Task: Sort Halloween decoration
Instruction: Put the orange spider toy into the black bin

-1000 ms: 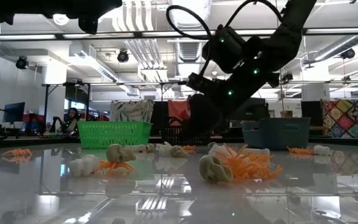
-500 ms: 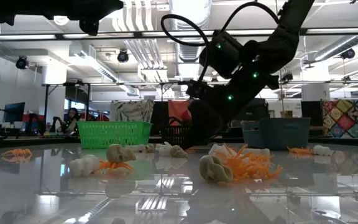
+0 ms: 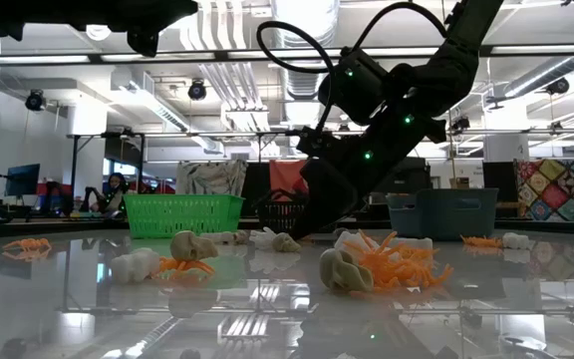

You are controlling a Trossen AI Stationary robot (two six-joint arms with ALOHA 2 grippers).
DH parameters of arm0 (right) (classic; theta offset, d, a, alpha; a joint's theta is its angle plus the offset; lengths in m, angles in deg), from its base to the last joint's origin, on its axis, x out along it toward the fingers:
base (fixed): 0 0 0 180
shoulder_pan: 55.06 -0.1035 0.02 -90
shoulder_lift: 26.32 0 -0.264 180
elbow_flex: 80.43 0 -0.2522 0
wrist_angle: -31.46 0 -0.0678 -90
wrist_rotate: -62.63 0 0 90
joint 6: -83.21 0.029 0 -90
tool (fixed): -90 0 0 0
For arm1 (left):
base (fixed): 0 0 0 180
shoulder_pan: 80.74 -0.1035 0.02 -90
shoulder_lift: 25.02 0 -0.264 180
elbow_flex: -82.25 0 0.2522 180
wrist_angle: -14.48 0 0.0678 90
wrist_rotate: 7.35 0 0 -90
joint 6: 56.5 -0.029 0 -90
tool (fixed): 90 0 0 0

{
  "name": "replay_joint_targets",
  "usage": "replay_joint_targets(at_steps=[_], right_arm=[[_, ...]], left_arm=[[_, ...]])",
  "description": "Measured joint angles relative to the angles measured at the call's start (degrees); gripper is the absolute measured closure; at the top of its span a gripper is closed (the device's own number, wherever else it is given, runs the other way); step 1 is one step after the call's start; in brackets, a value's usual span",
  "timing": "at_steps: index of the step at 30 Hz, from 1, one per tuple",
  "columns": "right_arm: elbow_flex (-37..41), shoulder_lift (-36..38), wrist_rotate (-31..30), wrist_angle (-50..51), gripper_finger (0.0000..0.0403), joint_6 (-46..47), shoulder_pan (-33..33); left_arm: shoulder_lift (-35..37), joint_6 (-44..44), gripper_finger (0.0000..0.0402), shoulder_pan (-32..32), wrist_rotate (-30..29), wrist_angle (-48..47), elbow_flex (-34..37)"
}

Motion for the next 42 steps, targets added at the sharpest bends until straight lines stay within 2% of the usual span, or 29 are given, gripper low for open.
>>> replay_joint_targets(at_steps=[18, 20, 23, 28, 35, 38, 42], right_arm=[[0.00, 3.72, -0.29, -0.65, 0.0338, -0.87, 0.20], [0.00, 3.72, 0.03, -0.20, 0.0337, -2.47, 0.20], [0.00, 4.07, 3.36, 0.51, 0.0337, -9.64, 0.22], [-4.94, 4.90, 8.99, 12.46, 0.0318, -16.96, 1.13], [-17.55, 3.36, 10.29, 35.20, 0.0240, -25.25, 2.71], [-19.70, 3.32, 14.44, 38.24, 0.0214, -29.77, 3.98], [-20.78, 3.32, 14.95, 38.02, 0.0202, -30.70, 5.29]], left_arm=[[0.00, 0.00, 0.0304, 0.00, 0.00, -0.04, 0.00], [0.00, 0.00, 0.0304, 0.00, 0.00, -0.07, 0.00], [0.00, 0.00, 0.0304, 0.00, 0.00, -0.05, 0.00], [0.00, 0.00, 0.0304, 0.00, 0.00, -0.02, 0.00], [0.09, -1.94, 0.0304, 0.00, -0.15, 0.64, 0.00], [0.76, -3.17, 0.0304, 0.04, -3.51, 1.56, -0.02], [2.62, -4.44, 0.0304, 0.00, -11.74, 1.06, -0.07]])
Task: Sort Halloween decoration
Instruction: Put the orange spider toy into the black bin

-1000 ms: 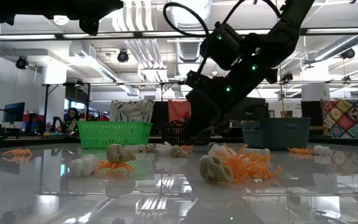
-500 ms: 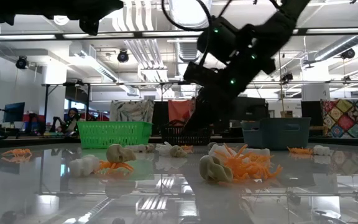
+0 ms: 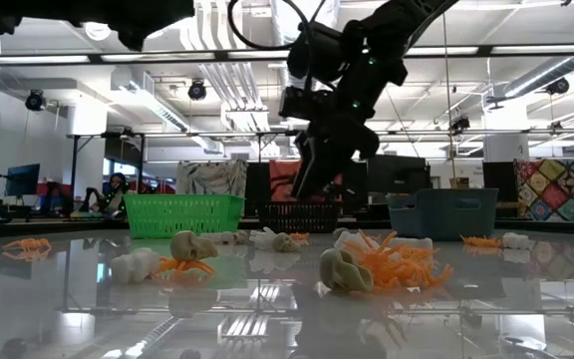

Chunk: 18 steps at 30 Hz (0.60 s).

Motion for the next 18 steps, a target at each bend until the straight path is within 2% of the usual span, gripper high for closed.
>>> replay_joint_targets(at_steps=[3, 11, 18], right_arm=[[0.00, 0.00, 0.01, -0.74, 0.0204, -0.41, 0.42], [2.25, -0.04, 0.12, -4.19, 0.0209, -0.84, 0.40], [3.73, -0.49, 0.01, -8.04, 0.0209, 0.67, 0.41]], left_arm=[[1.44, -1.72, 0.0304, 0.00, -2.54, -0.26, 0.00], [4.77, -4.73, 0.0304, 0.00, -2.71, -0.54, 0.00], [4.92, -4.76, 0.0304, 0.00, -2.71, -1.01, 0.00]])
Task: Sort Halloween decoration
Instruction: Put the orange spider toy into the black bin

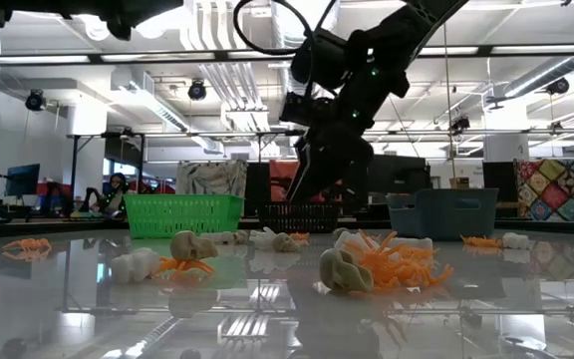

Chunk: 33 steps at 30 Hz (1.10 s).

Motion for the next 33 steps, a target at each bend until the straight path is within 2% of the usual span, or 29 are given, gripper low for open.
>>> replay_joint_targets(at_steps=[7, 15, 33], right_arm=[[0.02, -4.96, -0.50, -0.67, 0.0209, 1.56, -0.03], [-0.42, -5.96, -1.11, -1.11, 0.0210, 2.63, 0.01], [-1.03, -7.09, 0.15, -2.21, 0.0291, 3.52, 0.60]], left_arm=[[-0.52, 0.13, 0.0304, 0.00, -0.02, -0.21, 0.02], [-0.76, 0.14, 0.0304, 0.00, 0.00, -0.36, 0.02], [-0.83, 0.11, 0.0304, 0.01, 0.00, -0.60, 0.02]])
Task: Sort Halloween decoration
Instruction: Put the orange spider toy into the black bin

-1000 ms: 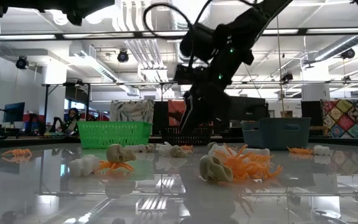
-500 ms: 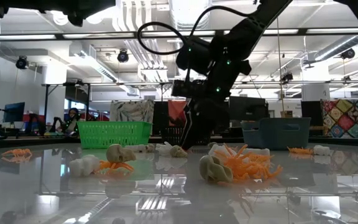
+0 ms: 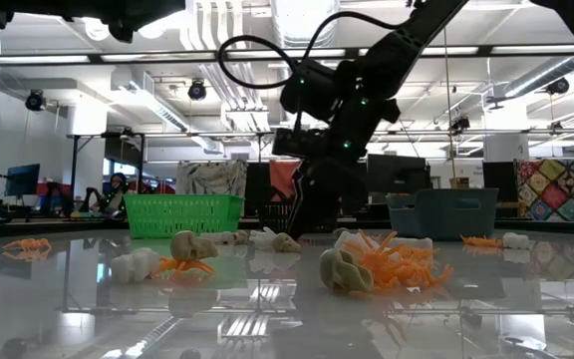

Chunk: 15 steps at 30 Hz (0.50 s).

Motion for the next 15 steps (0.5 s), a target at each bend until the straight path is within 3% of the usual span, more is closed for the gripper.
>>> replay_joint_targets(at_steps=[15], right_arm=[[-1.31, 2.45, -0.49, 0.43, 0.0322, 1.19, 0.13]], left_arm=[[0.00, 0.03, 0.0304, 0.01, 0.00, -1.34, 0.02]])
